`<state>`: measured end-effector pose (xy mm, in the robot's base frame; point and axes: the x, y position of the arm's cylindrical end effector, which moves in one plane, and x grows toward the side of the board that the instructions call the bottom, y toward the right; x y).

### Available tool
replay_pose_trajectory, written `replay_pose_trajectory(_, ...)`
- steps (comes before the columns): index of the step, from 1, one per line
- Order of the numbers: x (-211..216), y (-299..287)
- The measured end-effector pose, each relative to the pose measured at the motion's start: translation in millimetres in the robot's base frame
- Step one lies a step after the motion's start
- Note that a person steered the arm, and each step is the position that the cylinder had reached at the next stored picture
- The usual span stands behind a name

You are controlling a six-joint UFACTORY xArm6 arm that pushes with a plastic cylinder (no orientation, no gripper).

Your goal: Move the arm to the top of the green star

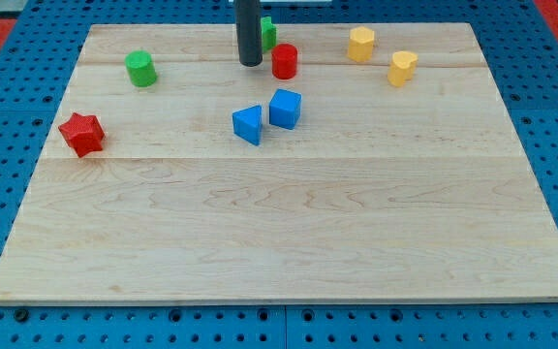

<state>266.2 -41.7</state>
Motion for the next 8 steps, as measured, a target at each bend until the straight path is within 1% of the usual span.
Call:
replay_pose_trajectory(1,0,0)
replay_pose_trajectory(3,39,5)
replay_pose_trajectory(4,43,33)
replay_pose_trajectory(5,45,27)
replay_pose_trajectory(6,21,-29)
replay_pose_trajectory(8,-58,-26)
